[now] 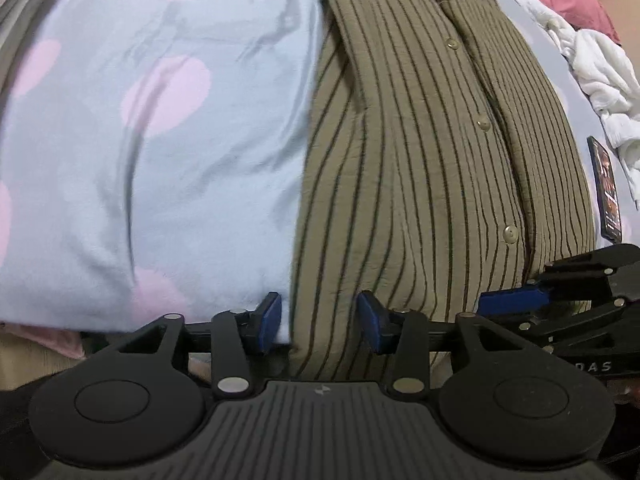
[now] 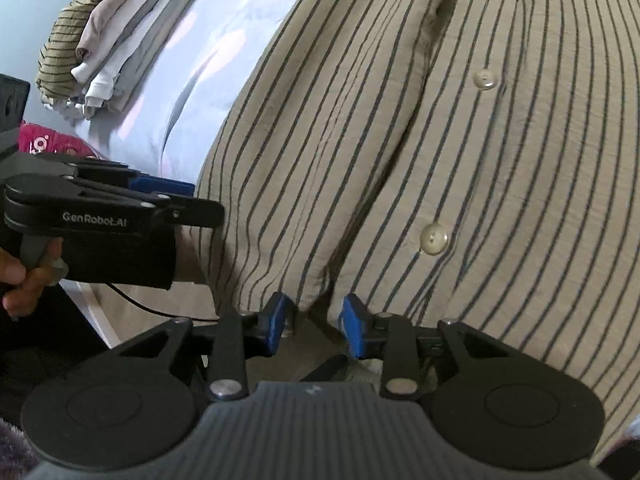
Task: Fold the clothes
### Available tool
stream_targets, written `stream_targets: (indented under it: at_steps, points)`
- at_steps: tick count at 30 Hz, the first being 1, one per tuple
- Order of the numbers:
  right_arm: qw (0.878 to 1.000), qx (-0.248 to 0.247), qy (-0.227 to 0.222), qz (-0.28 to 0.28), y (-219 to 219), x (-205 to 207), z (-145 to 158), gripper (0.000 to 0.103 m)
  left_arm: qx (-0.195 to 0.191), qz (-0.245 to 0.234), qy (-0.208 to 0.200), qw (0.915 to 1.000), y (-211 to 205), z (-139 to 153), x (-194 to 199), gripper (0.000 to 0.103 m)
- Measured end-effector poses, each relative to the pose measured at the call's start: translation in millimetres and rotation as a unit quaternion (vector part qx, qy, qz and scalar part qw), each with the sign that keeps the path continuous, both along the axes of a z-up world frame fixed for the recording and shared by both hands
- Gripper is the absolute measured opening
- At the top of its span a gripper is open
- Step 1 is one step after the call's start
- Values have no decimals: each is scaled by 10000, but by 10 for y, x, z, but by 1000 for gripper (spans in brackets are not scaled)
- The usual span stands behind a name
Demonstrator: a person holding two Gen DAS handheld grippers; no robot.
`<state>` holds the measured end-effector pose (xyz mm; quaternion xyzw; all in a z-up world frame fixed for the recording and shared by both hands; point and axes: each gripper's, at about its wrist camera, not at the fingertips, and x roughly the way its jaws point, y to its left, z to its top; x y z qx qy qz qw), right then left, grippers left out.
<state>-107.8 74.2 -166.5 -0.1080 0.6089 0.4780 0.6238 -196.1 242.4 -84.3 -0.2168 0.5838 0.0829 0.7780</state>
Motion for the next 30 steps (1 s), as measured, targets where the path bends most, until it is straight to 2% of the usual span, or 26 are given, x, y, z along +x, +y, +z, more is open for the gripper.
stream_targets:
  at_steps: [2,3,4,9,12,15,16,18,21,23,26,28,30]
  points:
    - [9998,171,116,-48,0,24,14,21,-125,-15,-71,9999,8,1,-9,6]
    - [9996,226,181,-63,-1,32,32,4,-188,-23,-107,9998,12,1,-13,3]
    - [9993,284,237,-77,-7,38,56,2,-251,-31,-142,9996,16,2,-17,2]
    - [9979,584,271,-92,-188,44,354,1,-453,-64,-210,9987,28,136,-102,0]
    - [9979,540,311,-194,-335,89,482,1,-629,-27,-186,9978,55,189,-188,0]
    - [9970,550,439,-335,-441,152,551,1,-370,-29,13,9993,65,186,-166,0]
    - [9980,416,358,-312,-434,143,518,1,-193,-15,130,9997,53,168,-138,0]
    - [9993,149,194,-265,-419,124,453,1,-204,86,219,9995,71,122,-144,1]
    - [9995,-252,-52,-194,-398,97,356,1,-377,102,106,9992,91,152,-121,1]
    - [9984,-506,-194,-149,-384,81,292,1,-255,-15,34,9997,71,221,-60,1]
    - [9986,-512,-113,-112,-375,75,283,1,-210,-220,-128,9995,62,369,90,7]
    - [9990,-436,-93,-99,-372,86,322,1,-127,-427,-244,9987,40,474,301,10]
    - [9990,-418,-101,-100,-362,100,356,1,110,-675,-402,9969,4,611,610,11]
